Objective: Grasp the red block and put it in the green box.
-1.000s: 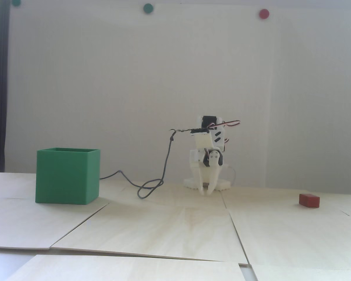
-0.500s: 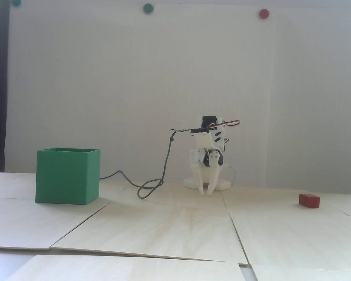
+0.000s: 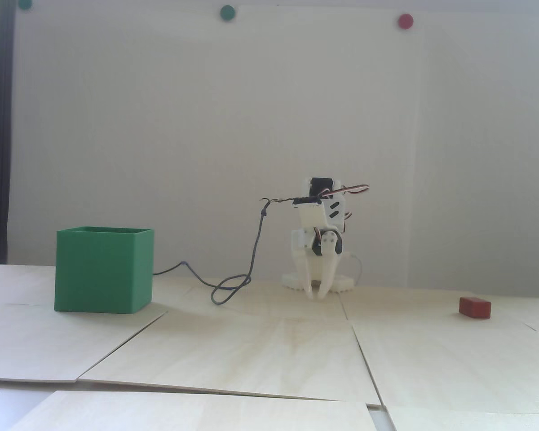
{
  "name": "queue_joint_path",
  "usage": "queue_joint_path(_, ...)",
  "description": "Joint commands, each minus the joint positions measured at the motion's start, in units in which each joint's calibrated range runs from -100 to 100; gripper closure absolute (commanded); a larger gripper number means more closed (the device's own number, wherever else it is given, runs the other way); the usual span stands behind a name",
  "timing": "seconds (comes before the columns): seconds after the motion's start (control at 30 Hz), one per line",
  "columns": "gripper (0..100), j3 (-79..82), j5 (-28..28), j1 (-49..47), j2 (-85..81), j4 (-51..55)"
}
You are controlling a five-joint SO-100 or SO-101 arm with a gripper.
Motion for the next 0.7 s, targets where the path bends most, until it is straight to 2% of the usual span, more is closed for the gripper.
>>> queue_joint_path(0.0,97,0.82,-0.35,-0.45,0.66,1.10)
queue_joint_path(0.17,97,0.82,0.12,-2.54,0.90,-0.50)
queue_joint_path(0.33,97,-4.41,0.12,-9.86,6.19,-13.32)
queue_joint_path(0.47,91,-24.82,-0.09,-16.13,22.22,-13.99)
queue_joint_path(0.67,88,-56.94,0.07,-17.18,45.35,-7.08)
